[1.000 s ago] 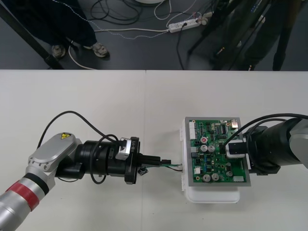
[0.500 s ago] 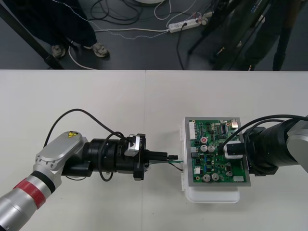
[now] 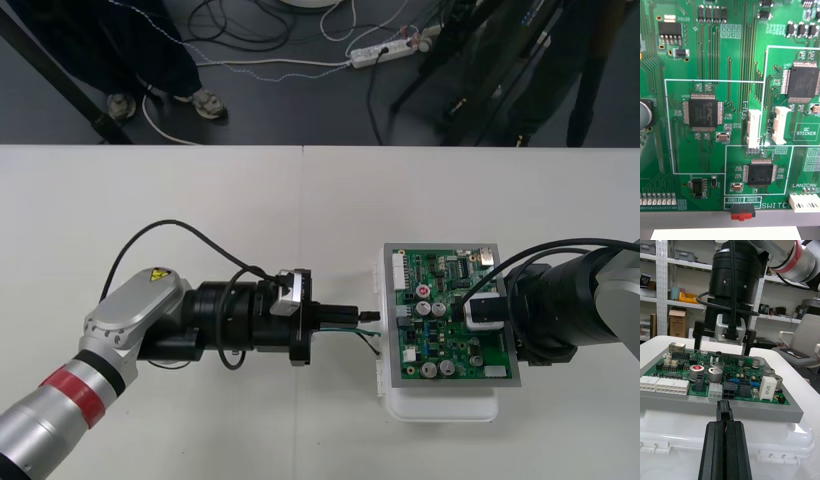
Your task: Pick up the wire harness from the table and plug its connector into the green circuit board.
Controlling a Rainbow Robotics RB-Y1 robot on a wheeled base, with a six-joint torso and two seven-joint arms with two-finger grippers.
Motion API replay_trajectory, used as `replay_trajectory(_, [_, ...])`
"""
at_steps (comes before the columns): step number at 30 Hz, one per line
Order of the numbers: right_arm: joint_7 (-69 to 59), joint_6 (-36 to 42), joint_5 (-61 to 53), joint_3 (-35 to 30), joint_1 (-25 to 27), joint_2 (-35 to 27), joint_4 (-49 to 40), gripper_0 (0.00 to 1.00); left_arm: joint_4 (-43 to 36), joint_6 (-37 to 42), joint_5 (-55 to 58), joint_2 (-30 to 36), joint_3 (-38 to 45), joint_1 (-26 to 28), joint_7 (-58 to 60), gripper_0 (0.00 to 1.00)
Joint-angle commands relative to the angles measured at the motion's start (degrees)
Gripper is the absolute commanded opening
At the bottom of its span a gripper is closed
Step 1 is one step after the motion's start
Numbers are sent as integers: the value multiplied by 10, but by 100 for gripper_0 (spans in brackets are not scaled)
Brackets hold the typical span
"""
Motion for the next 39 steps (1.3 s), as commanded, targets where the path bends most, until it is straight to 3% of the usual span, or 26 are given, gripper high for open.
replay_trajectory(1, [0,-3,0,7,3,11,-17,100,-5,18,-2,-19,-11,-23,-18,0])
replay_trajectory(39, [-44,-3,12,6,4,12,-17,100,-5,44,-5,-27,-40,-39,-16,0])
